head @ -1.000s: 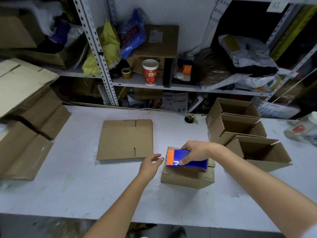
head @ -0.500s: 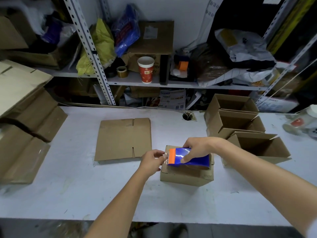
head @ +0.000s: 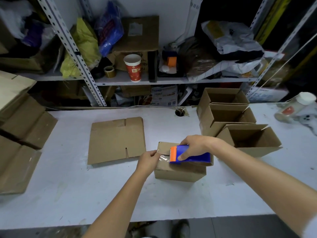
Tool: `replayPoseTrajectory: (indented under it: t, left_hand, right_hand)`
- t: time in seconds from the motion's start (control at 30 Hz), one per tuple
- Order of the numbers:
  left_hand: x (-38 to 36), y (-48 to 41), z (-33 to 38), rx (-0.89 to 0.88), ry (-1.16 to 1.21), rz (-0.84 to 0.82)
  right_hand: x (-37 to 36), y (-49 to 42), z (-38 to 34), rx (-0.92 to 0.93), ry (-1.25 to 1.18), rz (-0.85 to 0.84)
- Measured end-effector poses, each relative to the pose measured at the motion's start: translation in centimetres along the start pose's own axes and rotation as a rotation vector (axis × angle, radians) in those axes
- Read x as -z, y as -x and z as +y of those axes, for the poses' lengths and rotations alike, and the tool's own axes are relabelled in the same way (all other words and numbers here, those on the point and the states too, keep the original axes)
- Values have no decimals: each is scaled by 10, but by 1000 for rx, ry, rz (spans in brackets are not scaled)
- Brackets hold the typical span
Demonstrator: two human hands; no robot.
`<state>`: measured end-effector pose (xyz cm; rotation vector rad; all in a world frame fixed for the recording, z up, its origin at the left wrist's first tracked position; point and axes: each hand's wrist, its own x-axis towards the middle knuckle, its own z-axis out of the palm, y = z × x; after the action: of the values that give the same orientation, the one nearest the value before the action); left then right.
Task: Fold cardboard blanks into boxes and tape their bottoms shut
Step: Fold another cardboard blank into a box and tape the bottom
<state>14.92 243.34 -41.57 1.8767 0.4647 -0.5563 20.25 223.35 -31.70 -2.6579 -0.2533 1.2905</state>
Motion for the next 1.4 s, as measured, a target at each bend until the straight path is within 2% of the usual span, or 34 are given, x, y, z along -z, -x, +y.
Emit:
replayPoseTrajectory:
  t: [0.07, 0.17, 0.33, 0.6, 0.73, 0.8, 0.97, 1.1, 1.17, 1.23, 1.3, 1.4]
  left_hand:
    - [-2, 0, -1, -27, -49, -31]
    - [-4, -3, -1, -62, -124, 17]
    - [-2, -2, 5, -72, -145, 21]
    - [-5, 4, 9, -90, -123, 27]
    - [-7, 7, 10, -78, -110, -18]
    - [-6, 11, 11, -67, -91, -58]
    - [0, 9, 7, -110, -75, -137]
    - [-2, 8, 7, -116, -41, -127]
    - [-5, 9, 6, -106, -47, -102]
    - [-5, 6, 6, -89, -140, -76]
    - [-2, 3, 15, -120, -354, -43]
    - [-8, -8, 46, -420, -844, 32]
  right_hand:
    - [0, 0, -1, 0, -4, -1]
    - [0, -1, 0, -6, -9, 4]
    - [0, 4, 10, -15, -24, -3]
    - [-6, 69, 140, -306, 33, -26]
    - [-42, 43, 129, -307, 8, 54]
    - [-56, 26, 112, -249, -43, 126]
    - [-62, 12, 100, -241, -78, 216]
    - [-81, 0, 96, -274, 49, 405]
    - [-98, -8, 96, -292, 15, 480]
    - [-109, -12, 104, -303, -91, 469]
    - [-114, -9, 115, -327, -236, 411]
    - [-116, -5, 127, -316, -443, 402]
